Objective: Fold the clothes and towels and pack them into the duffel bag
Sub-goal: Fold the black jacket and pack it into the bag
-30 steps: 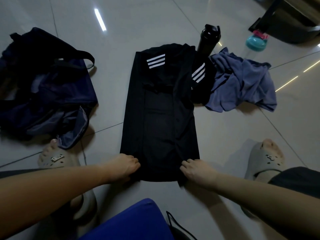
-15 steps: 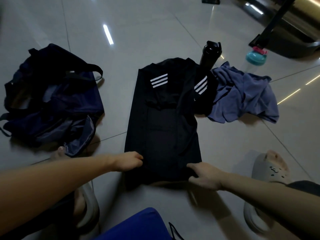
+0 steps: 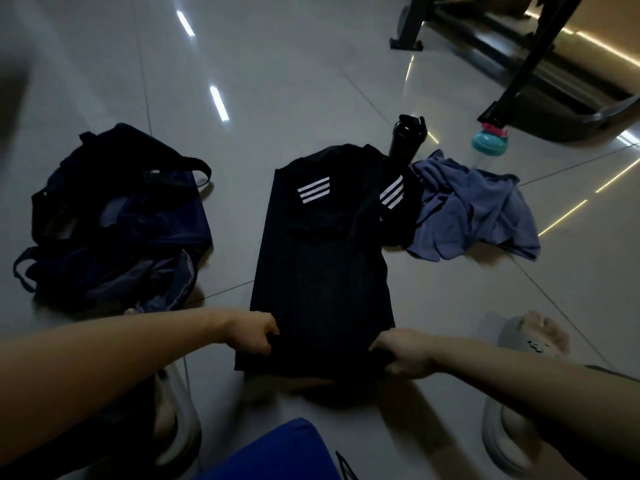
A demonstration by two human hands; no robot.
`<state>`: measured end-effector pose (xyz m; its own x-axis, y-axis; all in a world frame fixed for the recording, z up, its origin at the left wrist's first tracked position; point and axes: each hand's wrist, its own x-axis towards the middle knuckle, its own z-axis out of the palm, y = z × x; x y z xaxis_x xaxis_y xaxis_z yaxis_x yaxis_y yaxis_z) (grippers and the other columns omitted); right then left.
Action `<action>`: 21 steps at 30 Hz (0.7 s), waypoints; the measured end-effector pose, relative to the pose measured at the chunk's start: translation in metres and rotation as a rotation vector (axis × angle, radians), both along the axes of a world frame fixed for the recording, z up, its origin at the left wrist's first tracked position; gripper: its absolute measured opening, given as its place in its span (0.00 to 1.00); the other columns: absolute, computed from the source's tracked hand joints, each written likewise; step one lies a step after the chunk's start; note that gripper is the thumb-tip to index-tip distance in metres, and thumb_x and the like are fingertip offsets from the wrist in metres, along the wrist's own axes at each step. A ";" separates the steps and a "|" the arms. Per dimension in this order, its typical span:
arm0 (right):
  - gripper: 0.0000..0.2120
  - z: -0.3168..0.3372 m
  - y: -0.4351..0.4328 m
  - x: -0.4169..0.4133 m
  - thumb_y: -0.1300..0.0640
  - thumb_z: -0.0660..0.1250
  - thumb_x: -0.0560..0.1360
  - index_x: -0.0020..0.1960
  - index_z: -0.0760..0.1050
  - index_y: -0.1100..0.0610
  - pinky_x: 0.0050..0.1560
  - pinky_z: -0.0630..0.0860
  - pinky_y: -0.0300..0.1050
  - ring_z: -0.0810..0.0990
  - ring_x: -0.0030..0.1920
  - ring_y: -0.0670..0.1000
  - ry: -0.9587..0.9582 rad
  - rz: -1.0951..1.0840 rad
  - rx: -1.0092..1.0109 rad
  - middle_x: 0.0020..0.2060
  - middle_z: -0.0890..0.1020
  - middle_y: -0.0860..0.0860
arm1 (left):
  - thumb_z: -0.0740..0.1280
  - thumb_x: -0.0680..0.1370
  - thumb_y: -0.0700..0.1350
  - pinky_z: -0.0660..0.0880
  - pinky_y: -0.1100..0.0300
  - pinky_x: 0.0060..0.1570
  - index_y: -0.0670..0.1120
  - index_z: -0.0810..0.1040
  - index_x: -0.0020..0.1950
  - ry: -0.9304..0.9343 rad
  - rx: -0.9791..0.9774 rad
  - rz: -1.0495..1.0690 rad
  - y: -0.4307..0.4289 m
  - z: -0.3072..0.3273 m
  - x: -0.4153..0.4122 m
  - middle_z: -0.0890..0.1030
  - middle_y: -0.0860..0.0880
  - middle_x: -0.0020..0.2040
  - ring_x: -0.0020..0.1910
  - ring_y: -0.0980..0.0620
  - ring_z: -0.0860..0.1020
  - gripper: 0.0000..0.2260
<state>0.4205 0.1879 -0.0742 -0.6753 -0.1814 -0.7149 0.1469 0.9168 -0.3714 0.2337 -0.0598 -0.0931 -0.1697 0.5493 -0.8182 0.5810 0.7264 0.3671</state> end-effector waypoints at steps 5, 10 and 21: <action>0.08 -0.007 -0.010 0.007 0.63 0.63 0.81 0.57 0.78 0.63 0.44 0.71 0.47 0.74 0.44 0.53 -0.260 0.053 -0.048 0.45 0.77 0.54 | 0.65 0.82 0.42 0.73 0.62 0.35 0.47 0.81 0.48 -0.200 -0.214 0.043 -0.002 -0.002 0.015 0.79 0.50 0.40 0.34 0.55 0.75 0.06; 0.06 -0.013 -0.006 0.002 0.61 0.67 0.80 0.52 0.78 0.65 0.37 0.66 0.43 0.70 0.36 0.48 -0.443 0.012 -0.091 0.36 0.73 0.50 | 0.67 0.82 0.42 0.80 0.54 0.52 0.44 0.83 0.55 -0.334 -0.300 0.131 -0.003 0.001 0.006 0.85 0.48 0.46 0.45 0.49 0.83 0.06; 0.00 -0.003 0.052 -0.081 0.64 0.69 0.76 0.46 0.79 0.61 0.44 0.70 0.46 0.74 0.41 0.50 -0.142 -0.165 -0.096 0.40 0.77 0.52 | 0.69 0.80 0.38 0.81 0.58 0.42 0.46 0.84 0.49 -0.228 -0.127 0.258 0.023 0.001 -0.072 0.86 0.47 0.44 0.41 0.50 0.84 0.05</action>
<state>0.3394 0.2402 -0.0775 -0.5954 -0.1482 -0.7896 0.3489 0.8377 -0.4203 0.1619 -0.0368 -0.0925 -0.0950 0.4035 -0.9100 0.2868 0.8865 0.3631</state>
